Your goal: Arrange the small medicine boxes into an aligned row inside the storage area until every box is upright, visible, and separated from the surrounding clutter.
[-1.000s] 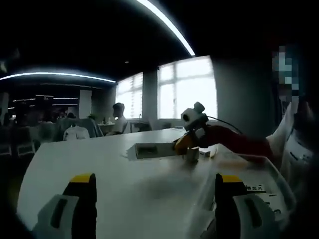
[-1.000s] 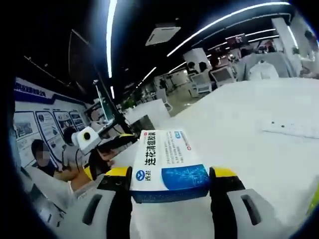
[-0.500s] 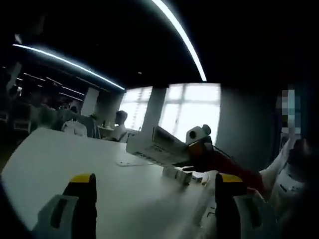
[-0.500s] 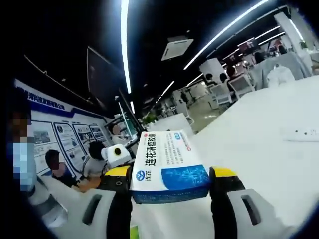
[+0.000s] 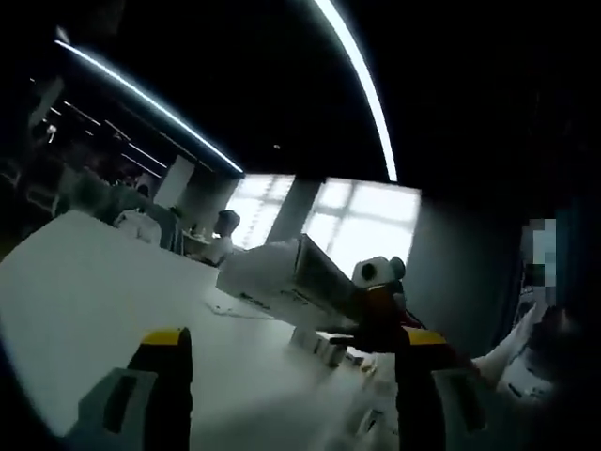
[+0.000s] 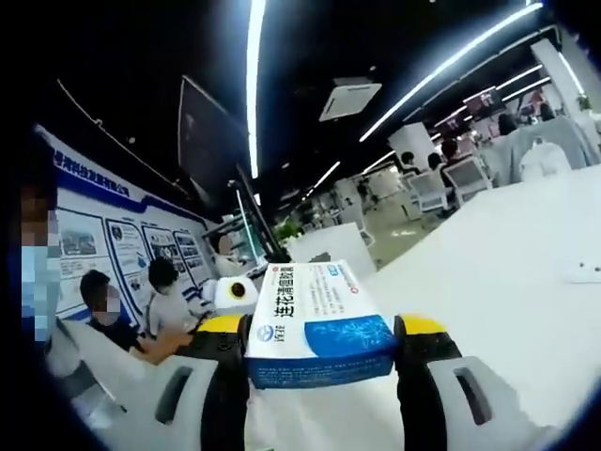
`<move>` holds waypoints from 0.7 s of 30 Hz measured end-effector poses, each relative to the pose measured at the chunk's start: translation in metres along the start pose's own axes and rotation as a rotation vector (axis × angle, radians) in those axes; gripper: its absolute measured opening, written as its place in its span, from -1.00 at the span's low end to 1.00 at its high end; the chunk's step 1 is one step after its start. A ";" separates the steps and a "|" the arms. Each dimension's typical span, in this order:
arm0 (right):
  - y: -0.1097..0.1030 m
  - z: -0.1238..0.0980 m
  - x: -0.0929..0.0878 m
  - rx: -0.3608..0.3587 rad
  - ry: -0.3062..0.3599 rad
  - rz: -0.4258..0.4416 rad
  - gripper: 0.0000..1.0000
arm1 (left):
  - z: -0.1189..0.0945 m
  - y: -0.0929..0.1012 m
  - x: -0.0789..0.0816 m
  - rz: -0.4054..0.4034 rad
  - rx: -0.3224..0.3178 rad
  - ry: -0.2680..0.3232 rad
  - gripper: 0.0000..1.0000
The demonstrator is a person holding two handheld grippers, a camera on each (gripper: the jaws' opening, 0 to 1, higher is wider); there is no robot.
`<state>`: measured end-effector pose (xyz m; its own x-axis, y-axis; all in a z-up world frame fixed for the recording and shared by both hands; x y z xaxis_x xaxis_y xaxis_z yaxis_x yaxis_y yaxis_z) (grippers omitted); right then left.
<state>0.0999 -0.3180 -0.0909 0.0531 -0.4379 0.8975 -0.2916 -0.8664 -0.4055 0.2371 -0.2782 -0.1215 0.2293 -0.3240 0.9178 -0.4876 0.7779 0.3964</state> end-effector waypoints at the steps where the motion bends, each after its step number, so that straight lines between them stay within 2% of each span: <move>1: -0.002 0.002 0.001 0.004 0.004 -0.008 0.19 | 0.000 0.000 0.000 -0.009 -0.006 0.003 0.67; 6: -0.008 0.010 0.002 0.000 0.000 -0.054 0.19 | 0.000 0.011 0.000 -0.044 -0.081 0.020 0.36; 9: -0.009 0.013 0.000 -0.013 -0.012 -0.078 0.19 | 0.001 0.015 -0.001 -0.048 -0.099 0.025 0.28; 13: -0.010 0.016 0.000 -0.063 -0.009 -0.170 0.19 | 0.001 0.016 0.000 -0.057 -0.110 0.024 0.27; 18: -0.017 0.019 0.002 -0.108 -0.005 -0.364 0.19 | -0.001 0.018 0.002 -0.098 -0.131 0.051 0.25; 21: -0.025 0.021 0.003 -0.144 0.000 -0.516 0.19 | -0.003 0.015 0.005 -0.149 -0.146 0.082 0.20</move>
<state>0.1275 -0.3027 -0.0820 0.2240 0.0367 0.9739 -0.3555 -0.9273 0.1168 0.2329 -0.2666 -0.1113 0.3602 -0.4009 0.8424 -0.3178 0.7962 0.5148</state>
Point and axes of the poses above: the point that each gripper's makers call its tool centre point, and the gripper's own axes: z roughly forward along the fingers, y roughly to its right, x roughly out of its top, the point moved 5 cm from there along -z, roughly backward along the fingers, and after that the axes turned 8 degrees about -y, right-handed, at the moved point
